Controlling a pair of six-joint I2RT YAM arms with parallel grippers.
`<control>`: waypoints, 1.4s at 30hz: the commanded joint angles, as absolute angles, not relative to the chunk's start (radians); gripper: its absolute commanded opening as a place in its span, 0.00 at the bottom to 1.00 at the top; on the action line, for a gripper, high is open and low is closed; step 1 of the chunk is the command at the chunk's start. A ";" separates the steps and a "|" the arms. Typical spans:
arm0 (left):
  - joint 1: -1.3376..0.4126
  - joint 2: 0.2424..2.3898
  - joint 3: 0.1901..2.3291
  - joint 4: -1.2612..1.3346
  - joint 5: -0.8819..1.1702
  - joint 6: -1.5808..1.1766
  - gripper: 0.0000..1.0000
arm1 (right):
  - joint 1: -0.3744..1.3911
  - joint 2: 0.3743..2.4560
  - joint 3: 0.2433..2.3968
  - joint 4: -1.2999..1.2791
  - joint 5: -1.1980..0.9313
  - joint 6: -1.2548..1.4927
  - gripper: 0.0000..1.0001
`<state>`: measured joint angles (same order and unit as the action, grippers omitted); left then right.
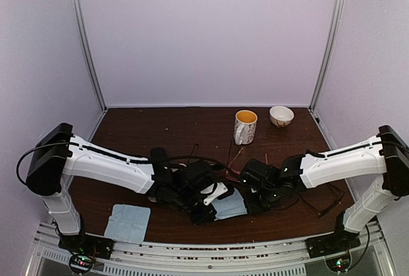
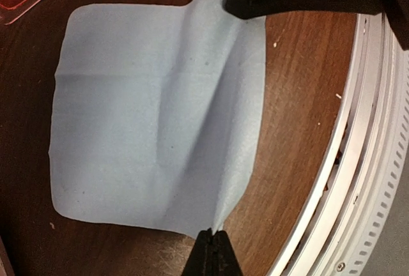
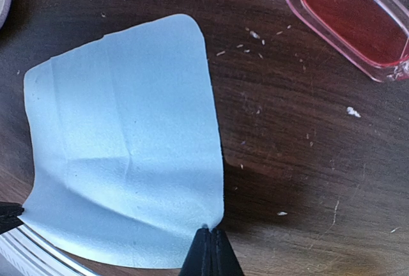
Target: Organize the sunglasses
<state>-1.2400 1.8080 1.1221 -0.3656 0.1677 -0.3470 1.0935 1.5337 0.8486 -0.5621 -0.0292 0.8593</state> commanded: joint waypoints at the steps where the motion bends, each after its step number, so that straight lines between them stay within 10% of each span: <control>1: -1.216 1.823 1.120 -0.319 0.189 -0.373 0.00 | 1.098 1.560 0.897 -0.625 0.030 0.845 0.00; 42: -1.091 1.864 1.084 -0.248 0.278 -0.410 0.00 | 1.027 1.782 1.159 -0.783 0.019 0.791 0.00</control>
